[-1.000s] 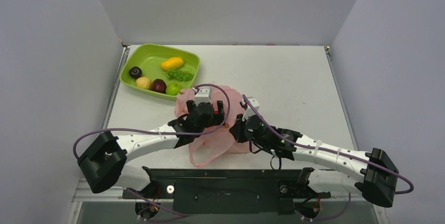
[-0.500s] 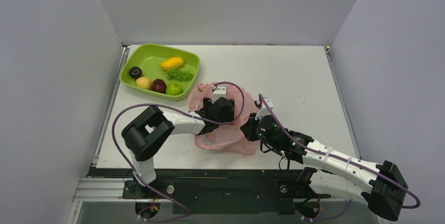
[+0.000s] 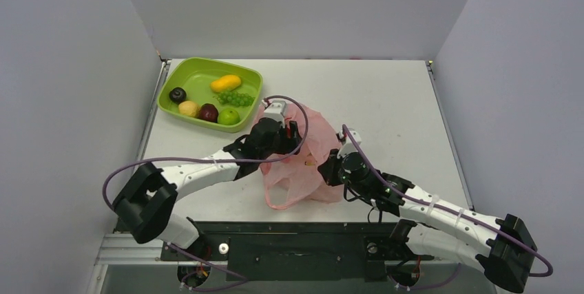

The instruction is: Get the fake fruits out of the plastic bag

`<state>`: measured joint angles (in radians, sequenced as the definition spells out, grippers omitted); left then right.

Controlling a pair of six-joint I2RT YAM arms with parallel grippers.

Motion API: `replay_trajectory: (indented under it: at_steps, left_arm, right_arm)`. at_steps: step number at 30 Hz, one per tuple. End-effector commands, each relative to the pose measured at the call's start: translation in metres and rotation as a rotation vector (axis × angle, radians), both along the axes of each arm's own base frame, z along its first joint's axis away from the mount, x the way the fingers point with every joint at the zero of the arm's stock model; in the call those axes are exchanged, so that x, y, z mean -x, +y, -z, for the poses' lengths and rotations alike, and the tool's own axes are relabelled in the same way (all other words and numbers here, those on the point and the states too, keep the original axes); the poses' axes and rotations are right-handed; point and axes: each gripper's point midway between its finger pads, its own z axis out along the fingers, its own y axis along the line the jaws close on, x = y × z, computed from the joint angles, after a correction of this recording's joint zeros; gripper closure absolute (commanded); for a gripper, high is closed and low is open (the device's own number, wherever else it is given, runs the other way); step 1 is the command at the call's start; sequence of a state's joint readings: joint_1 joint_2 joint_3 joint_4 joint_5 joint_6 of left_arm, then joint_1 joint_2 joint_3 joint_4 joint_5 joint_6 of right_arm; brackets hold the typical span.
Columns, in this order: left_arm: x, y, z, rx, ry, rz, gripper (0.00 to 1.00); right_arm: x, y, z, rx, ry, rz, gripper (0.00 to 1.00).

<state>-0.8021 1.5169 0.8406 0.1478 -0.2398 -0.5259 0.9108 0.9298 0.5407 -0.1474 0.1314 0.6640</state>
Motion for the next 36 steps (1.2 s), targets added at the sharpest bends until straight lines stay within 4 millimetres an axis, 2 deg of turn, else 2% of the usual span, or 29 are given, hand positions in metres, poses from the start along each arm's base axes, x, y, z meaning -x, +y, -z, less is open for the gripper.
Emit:
replay_trajectory:
  at_steps: [1,5,6,9,12,14,17,19,20,23,27,28,29,30,31,32,33,34,35,36]
  left_arm:
    - [0.04,-0.012,-0.027,0.145,0.083,0.165,0.56]
    - [0.07,-0.008,-0.047,0.27,0.173,0.27,0.58]
    - [0.081,-0.008,-0.045,0.293,0.208,0.303,0.59]
    - [0.103,-0.002,-0.058,0.338,0.227,0.36,0.59]
    - [0.132,0.005,-0.058,0.377,0.291,0.422,0.6]
    - [0.147,0.008,-0.065,0.413,0.308,0.47,0.6]
    - [0.152,0.012,-0.087,0.468,0.277,0.497,0.6]
    - [0.153,0.014,-0.116,0.518,0.246,0.528,0.6]
    - [0.15,0.017,-0.125,0.532,0.233,0.522,0.62]
    - [0.147,0.023,-0.173,0.59,0.162,0.565,0.63]
    - [0.121,0.047,-0.21,0.603,0.096,0.52,0.65]
    - [0.108,0.058,-0.206,0.591,0.115,0.464,0.65]
    - [0.103,0.064,-0.218,0.581,0.083,0.464,0.66]
    - [0.087,0.077,-0.213,0.574,0.102,0.403,0.66]
    - [0.083,0.083,-0.22,0.573,0.087,0.405,0.66]
    - [0.067,0.098,-0.217,0.577,0.091,0.347,0.66]
    - [0.062,0.103,-0.223,0.59,0.089,0.346,0.67]
    - [0.044,0.12,-0.224,0.602,0.071,0.295,0.67]
    - [0.041,0.126,-0.228,0.631,0.078,0.287,0.67]
    - [0.022,0.147,-0.231,0.64,0.034,0.223,0.67]
  right_arm:
    - [-0.011,-0.001,-0.011,0.001,-0.037,0.029,1.0]
    - [-0.02,0.0,-0.019,0.005,-0.054,0.043,1.0]
    - [-0.021,0.001,-0.018,0.011,-0.054,0.041,1.0]
    - [-0.028,0.002,-0.025,0.024,-0.072,0.051,1.0]
    - [-0.038,0.004,-0.035,0.022,-0.088,0.068,1.0]
    - [-0.045,0.004,-0.039,0.032,-0.091,0.087,1.0]
    - [-0.054,0.001,-0.034,0.059,-0.08,0.114,1.0]
    - [-0.057,-0.003,-0.026,0.083,-0.063,0.136,1.0]
    - [-0.058,-0.006,-0.022,0.092,-0.054,0.144,1.0]
    - [-0.058,-0.013,-0.008,0.122,-0.024,0.159,1.0]
    - [-0.055,-0.021,0.002,0.143,-0.016,0.17,1.0]
    - [-0.055,-0.025,0.004,0.148,-0.018,0.178,1.0]
    - [-0.054,-0.028,0.007,0.156,-0.016,0.183,1.0]
    - [-0.054,-0.03,0.006,0.158,-0.022,0.188,1.0]
    - [-0.054,-0.033,0.009,0.163,-0.02,0.192,1.0]
    - [-0.054,-0.035,0.009,0.167,-0.022,0.195,1.0]
    - [-0.054,-0.038,0.011,0.173,-0.018,0.199,1.0]
    - [-0.054,-0.039,0.012,0.175,-0.017,0.197,1.0]
    - [-0.055,-0.042,0.014,0.179,-0.013,0.2,1.0]
    - [-0.055,-0.044,0.014,0.178,-0.009,0.197,1.0]
